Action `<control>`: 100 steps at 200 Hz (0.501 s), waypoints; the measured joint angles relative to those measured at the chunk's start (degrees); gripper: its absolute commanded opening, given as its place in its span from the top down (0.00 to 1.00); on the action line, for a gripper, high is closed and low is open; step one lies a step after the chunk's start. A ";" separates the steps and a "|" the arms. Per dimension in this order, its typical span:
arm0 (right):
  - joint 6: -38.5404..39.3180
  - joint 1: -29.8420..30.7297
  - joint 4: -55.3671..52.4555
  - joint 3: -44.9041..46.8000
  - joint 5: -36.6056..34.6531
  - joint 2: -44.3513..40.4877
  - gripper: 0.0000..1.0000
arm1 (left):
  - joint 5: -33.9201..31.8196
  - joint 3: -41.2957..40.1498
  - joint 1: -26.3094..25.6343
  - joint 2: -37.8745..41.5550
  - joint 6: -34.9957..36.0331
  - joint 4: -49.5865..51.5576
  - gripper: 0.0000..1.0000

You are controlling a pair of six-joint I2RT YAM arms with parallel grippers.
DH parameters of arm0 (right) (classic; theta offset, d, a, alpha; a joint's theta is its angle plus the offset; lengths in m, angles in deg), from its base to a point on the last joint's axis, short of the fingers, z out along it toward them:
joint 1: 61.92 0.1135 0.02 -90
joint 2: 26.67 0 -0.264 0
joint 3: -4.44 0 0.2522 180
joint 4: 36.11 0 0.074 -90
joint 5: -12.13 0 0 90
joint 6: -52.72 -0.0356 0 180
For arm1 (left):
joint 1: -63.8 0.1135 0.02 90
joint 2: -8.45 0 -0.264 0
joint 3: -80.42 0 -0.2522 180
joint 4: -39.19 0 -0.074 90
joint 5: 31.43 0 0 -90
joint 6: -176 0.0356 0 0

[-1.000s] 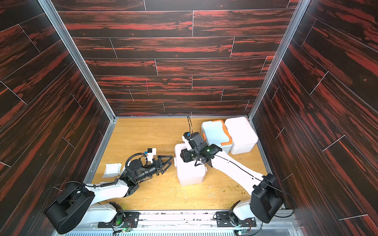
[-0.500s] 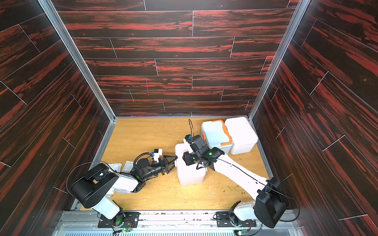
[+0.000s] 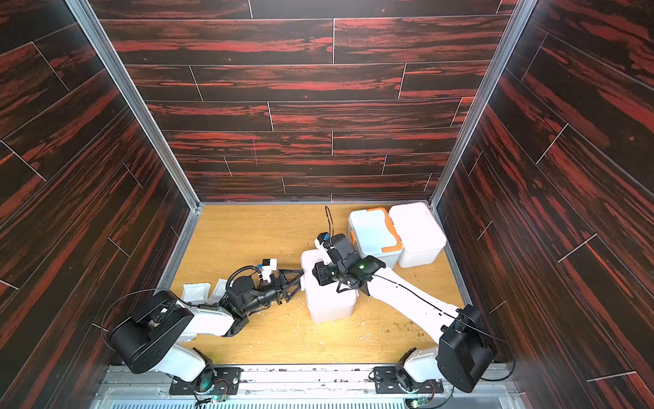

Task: Open first aid kits and take out gauze
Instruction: Open the fastener of the first aid kit.

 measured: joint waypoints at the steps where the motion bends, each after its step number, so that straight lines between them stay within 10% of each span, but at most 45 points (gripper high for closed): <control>1: -0.02 0.00 0.02 0.00 0.00 0.00 0.64 | -0.02 -0.02 0.00 0.02 0.00 0.00 0.20; 100: -0.90 0.02 0.48 0.04 0.02 0.00 0.61 | -2.03 -2.25 0.35 7.26 0.63 2.08 0.15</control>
